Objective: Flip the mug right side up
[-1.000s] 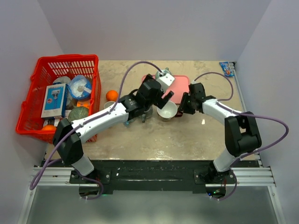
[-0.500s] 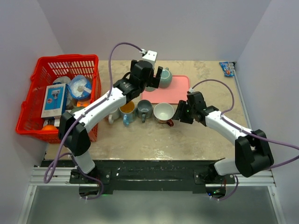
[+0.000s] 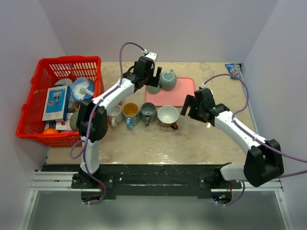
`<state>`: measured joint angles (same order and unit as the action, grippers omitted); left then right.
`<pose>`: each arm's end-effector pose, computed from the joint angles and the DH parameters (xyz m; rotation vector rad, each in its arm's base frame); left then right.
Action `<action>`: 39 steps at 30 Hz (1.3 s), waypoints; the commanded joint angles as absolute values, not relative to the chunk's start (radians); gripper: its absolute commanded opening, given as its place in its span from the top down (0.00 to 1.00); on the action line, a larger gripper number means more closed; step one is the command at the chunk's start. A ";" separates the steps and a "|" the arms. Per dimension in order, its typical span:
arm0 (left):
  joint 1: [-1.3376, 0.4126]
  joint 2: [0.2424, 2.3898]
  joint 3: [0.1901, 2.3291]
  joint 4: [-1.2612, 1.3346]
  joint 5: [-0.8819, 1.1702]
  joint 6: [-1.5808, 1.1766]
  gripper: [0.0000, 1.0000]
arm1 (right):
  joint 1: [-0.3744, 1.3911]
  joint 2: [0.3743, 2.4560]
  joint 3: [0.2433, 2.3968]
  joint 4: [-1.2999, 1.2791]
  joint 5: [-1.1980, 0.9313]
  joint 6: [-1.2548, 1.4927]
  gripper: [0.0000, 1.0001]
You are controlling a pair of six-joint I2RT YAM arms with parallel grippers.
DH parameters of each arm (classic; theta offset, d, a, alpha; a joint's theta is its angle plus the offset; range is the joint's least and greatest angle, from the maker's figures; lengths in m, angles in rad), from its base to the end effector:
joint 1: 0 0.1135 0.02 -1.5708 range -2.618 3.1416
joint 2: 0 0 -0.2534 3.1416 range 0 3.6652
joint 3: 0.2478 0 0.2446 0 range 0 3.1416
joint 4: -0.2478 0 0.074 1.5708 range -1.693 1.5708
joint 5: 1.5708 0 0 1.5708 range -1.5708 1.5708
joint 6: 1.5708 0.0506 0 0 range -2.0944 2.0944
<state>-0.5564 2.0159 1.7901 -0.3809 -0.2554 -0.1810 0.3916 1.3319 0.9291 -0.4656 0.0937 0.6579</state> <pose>0.4098 -0.2398 0.2775 0.2598 2.1432 -0.1482 0.2625 0.1033 0.2270 0.3694 2.4384 0.3526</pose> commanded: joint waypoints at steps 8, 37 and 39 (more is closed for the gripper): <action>-0.503 2.207 1.948 -0.344 -0.123 -0.209 0.04 | 0.353 1.286 1.054 -0.538 0.186 0.592 0.04; -0.492 2.410 1.953 -0.133 -0.138 -0.213 0.19 | 0.288 1.207 0.994 -0.564 0.187 0.598 0.04; -0.492 2.410 1.948 -0.144 -0.130 -0.216 0.32 | 0.287 1.209 0.992 -0.565 0.187 0.600 0.04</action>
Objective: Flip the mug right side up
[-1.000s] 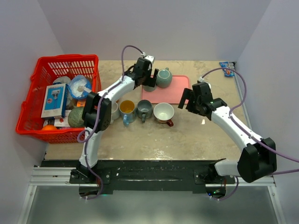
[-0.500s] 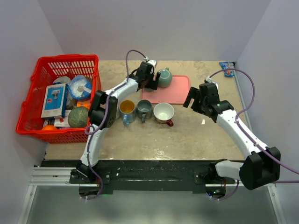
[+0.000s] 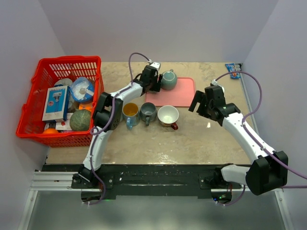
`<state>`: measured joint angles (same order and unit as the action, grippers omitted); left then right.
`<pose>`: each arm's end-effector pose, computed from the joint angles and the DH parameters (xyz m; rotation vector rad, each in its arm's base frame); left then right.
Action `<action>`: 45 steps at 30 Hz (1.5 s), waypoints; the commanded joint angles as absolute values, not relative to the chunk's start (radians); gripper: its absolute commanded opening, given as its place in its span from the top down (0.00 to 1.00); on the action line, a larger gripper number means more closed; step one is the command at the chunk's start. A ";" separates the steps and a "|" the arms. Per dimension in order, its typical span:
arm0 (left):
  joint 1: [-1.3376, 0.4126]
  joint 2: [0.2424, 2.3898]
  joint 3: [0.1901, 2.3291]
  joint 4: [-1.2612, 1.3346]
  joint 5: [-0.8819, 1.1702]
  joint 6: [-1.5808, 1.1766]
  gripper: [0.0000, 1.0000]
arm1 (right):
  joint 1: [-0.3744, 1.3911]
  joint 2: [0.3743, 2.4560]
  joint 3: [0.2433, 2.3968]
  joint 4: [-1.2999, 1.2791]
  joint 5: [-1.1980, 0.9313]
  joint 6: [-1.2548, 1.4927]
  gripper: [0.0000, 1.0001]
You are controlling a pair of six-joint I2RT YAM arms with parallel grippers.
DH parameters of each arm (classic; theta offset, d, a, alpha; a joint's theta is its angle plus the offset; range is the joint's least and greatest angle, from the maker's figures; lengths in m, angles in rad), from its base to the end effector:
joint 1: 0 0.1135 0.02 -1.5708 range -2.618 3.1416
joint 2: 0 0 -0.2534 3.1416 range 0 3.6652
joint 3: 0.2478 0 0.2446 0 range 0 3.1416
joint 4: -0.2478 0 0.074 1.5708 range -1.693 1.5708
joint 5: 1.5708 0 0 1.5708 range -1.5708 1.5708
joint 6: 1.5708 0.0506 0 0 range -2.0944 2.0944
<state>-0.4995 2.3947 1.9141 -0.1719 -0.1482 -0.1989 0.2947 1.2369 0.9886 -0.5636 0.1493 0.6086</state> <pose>0.4798 -0.2533 0.1539 0.2521 2.2096 -0.2209 0.2576 0.0703 0.2628 0.4431 2.3445 0.2546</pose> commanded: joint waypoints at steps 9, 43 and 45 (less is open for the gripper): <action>-0.492 2.312 1.798 -0.117 -0.084 -0.224 0.76 | 0.279 1.221 0.983 -0.537 0.164 0.601 0.04; -0.494 1.890 1.424 0.202 0.228 -0.186 0.92 | 0.273 1.276 1.055 -0.384 0.018 0.600 0.04; -0.495 1.872 1.424 0.201 0.254 -0.189 0.92 | 0.270 1.256 1.055 -0.351 0.002 0.592 0.04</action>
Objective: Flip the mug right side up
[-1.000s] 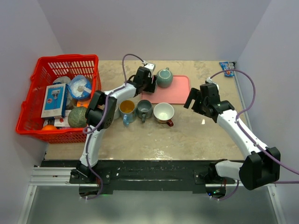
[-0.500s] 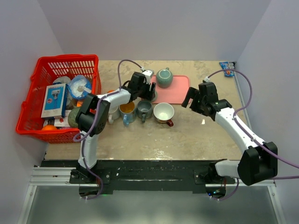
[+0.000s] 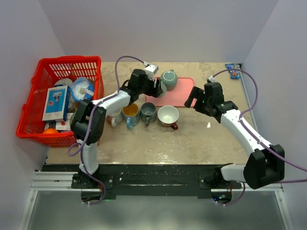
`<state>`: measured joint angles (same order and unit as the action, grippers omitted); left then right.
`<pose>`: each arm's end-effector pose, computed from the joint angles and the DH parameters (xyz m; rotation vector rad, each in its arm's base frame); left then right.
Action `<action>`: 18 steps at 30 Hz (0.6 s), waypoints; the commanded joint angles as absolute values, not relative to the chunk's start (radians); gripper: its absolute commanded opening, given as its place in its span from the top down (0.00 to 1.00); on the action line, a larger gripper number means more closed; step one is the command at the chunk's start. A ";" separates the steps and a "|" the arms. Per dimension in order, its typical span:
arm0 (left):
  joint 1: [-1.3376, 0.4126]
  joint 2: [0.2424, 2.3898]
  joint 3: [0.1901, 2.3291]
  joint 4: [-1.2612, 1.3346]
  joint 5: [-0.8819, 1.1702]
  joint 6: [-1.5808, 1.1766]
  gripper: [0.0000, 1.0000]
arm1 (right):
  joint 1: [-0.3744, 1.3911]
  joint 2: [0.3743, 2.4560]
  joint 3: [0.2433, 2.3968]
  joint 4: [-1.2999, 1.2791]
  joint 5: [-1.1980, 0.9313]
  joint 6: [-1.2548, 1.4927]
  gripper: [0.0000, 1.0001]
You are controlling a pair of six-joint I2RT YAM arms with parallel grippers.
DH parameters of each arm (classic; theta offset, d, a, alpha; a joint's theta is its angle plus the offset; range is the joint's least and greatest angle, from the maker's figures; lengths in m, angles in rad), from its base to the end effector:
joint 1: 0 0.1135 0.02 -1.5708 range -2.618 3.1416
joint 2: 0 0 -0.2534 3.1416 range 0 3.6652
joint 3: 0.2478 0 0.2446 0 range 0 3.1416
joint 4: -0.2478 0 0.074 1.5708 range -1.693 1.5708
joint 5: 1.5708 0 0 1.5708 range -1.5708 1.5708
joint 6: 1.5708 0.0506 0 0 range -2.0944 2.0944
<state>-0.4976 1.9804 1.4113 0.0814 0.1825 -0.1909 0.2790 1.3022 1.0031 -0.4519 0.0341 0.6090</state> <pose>0.4019 -0.2287 0.2107 0.4357 2.0611 -0.6082 0.2774 0.0777 0.2603 0.4043 2.3218 0.4036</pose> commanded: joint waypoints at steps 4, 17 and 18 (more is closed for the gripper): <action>-0.494 1.818 1.436 0.158 0.325 -0.193 0.93 | 0.259 1.238 1.084 -0.273 -0.105 0.575 0.04; -0.495 1.626 1.332 0.192 0.731 -0.284 0.96 | 0.252 1.279 1.181 -0.032 -0.455 0.572 0.04; -0.495 1.606 1.328 0.198 0.739 -0.304 0.96 | 0.252 1.282 1.178 -0.005 -0.472 0.575 0.04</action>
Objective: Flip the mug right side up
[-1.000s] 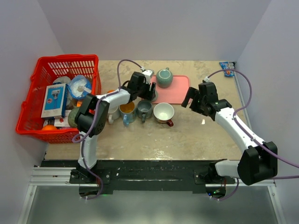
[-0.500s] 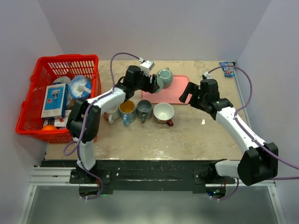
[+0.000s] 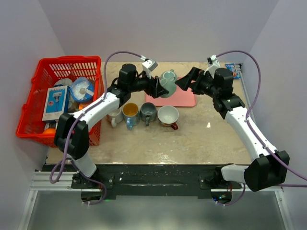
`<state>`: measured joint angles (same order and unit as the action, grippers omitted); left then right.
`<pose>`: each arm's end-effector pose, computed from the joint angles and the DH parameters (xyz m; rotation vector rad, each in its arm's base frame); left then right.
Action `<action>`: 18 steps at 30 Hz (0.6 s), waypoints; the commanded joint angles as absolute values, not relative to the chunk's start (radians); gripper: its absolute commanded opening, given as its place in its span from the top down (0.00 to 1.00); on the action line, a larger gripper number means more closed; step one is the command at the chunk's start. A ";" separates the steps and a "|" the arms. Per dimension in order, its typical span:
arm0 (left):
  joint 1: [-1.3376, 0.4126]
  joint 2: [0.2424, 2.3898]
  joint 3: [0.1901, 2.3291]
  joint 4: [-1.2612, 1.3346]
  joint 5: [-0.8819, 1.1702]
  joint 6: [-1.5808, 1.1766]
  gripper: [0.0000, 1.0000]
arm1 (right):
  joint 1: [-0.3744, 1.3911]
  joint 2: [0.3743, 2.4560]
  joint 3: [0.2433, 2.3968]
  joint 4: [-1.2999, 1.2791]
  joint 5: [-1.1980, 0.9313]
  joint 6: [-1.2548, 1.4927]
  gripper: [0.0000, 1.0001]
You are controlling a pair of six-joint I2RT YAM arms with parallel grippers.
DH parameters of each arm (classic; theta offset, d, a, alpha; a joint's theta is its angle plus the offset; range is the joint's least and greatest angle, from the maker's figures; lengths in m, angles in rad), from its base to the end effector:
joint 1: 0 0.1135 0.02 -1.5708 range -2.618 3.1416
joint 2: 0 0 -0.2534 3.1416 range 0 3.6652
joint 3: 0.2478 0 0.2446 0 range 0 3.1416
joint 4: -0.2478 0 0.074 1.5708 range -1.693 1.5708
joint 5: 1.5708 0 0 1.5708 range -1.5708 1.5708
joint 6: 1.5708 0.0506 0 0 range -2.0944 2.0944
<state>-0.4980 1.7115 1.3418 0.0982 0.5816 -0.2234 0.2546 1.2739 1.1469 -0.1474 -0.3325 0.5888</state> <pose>0.3472 -0.2204 0.3035 0.6794 1.8004 -1.0285 0.2919 0.0930 0.3523 0.0784 1.9240 0.8846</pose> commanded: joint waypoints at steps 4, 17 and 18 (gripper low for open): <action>-0.497 1.543 1.284 0.268 0.784 -0.423 0.96 | 0.252 1.285 1.175 0.086 -0.535 0.606 0.05; -0.555 1.460 1.209 0.534 0.848 -0.681 0.96 | 0.249 1.270 1.114 0.434 -0.718 0.753 0.10; -0.558 1.460 1.215 0.557 0.848 -0.692 0.96 | 0.250 1.267 1.103 0.478 -0.729 0.764 0.12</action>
<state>-0.5354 1.5009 1.1961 0.3977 0.8185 -0.6064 0.2539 1.2892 1.1198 0.2855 -0.6399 0.7017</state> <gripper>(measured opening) 0.725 0.907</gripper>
